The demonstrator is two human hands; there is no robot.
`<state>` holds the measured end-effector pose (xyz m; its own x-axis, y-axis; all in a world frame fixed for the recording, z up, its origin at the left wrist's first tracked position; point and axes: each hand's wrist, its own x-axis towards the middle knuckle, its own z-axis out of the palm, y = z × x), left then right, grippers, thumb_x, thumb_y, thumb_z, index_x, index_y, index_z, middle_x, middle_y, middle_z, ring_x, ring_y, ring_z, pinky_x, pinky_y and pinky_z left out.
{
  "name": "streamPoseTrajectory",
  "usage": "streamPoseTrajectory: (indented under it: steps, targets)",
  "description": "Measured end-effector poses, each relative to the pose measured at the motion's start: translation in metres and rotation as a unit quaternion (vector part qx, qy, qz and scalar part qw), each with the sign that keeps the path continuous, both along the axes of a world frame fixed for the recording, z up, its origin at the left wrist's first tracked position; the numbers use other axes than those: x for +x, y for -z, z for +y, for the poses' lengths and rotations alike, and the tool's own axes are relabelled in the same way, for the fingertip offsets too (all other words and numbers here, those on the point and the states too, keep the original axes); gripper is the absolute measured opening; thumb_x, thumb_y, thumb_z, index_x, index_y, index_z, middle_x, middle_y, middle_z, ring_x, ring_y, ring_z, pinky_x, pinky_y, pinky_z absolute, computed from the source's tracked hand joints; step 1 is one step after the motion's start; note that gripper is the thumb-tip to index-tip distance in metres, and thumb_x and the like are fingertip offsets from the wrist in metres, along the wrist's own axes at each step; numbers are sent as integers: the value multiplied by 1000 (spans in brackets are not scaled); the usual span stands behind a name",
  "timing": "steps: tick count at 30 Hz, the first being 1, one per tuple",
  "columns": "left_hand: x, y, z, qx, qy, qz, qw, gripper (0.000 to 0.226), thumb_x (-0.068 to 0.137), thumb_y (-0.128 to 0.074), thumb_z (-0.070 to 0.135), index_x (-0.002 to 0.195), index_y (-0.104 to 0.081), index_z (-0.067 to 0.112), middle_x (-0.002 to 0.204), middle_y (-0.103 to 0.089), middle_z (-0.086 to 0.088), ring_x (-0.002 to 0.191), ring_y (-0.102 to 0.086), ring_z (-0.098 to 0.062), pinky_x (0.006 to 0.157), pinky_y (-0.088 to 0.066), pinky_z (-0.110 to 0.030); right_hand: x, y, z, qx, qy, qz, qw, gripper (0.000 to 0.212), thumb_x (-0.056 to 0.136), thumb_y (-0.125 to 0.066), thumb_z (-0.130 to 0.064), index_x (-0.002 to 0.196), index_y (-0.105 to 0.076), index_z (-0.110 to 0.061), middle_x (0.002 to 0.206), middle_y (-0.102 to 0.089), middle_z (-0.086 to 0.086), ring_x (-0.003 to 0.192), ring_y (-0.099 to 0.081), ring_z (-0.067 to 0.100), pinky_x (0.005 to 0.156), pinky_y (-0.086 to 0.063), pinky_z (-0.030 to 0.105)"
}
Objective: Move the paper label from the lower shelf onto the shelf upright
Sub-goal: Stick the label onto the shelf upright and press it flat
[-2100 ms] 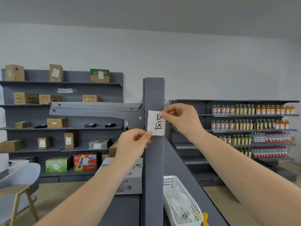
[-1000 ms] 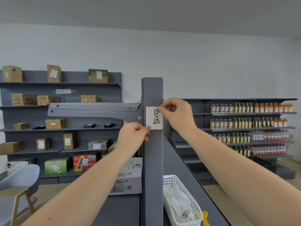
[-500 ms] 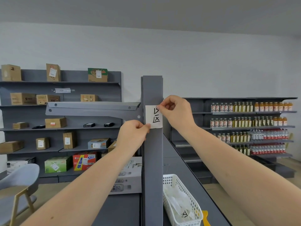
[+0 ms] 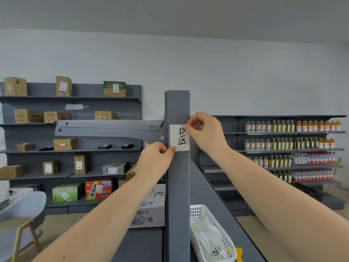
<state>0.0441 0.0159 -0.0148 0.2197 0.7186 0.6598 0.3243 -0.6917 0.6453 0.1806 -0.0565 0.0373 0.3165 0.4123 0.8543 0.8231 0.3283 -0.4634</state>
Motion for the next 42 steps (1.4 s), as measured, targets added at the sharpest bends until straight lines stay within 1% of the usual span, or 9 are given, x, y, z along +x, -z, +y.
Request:
streamPoseTrajectory:
  steps: [4,8,12,17,24,31,35,38,42]
  targets:
    - [-4,1,0,15,-10,17,1000,43,89,-56,42,70,-60,4,66,-66,-12,57,-54,-19,54,-42,-30,0,-2,-1,0,9,19,1000,13,75,-76,-24,73,-65,-18,68,-62,-4,60,-52,7,65,-50,31]
    - [-15,-5,-4,102,-61,101,988,45,89,-51,55,70,-60,14,59,-55,5,56,-52,-11,49,-39,-27,5,-6,-5,-7,19,19,1000,17,73,-78,-26,75,-65,-16,73,-66,0,63,-55,6,68,-53,33]
    - [-22,-31,-8,137,-55,60,987,35,85,-51,61,90,-55,26,72,-52,15,67,-56,-5,56,-46,-25,7,-8,-7,-21,20,25,999,26,72,-79,-36,80,-63,-18,73,-64,-2,65,-55,9,68,-52,34]
    - [-13,-56,-12,91,-31,113,989,48,86,-45,65,94,-47,18,73,-61,0,56,-64,-20,62,-58,-41,-5,-12,-2,-76,42,8,996,36,72,-75,-41,87,-58,-13,73,-57,-2,65,-53,12,62,-48,33]
    - [-4,-60,-7,72,26,93,993,37,90,-50,54,81,-39,19,81,-66,-6,64,-67,-27,55,-59,-51,-1,-17,4,-71,24,18,997,32,70,-78,-35,76,-54,-13,63,-51,-6,57,-47,10,56,-41,29]
    - [-7,-56,-4,67,51,77,993,29,95,-50,43,86,-43,16,69,-63,-4,44,-59,-20,39,-53,-31,8,-18,1,-91,-65,81,990,30,71,-82,-30,76,-60,-10,64,-58,5,53,-56,17,53,-47,30]
    - [-9,-51,4,33,75,56,995,20,98,-47,35,100,-49,15,67,-65,-11,41,-58,-18,33,-46,-21,12,-14,-4,-102,-106,115,982,13,81,-74,-19,80,-64,-11,81,-69,19,51,-59,13,53,-49,30]
    - [-13,-46,6,36,73,69,994,18,98,-45,36,104,-48,20,68,-68,-9,43,-61,-17,38,-49,-23,14,-7,-5,-91,-118,117,982,13,80,-75,-22,79,-63,-16,81,-69,14,57,-60,13,56,-51,33]
    - [-10,-41,2,72,58,80,993,27,94,-50,45,102,-43,20,75,-66,-3,50,-65,-18,48,-58,-33,7,5,0,-71,-64,63,993,39,67,-83,-39,87,-59,-17,81,-66,8,67,-57,15,63,-53,37]
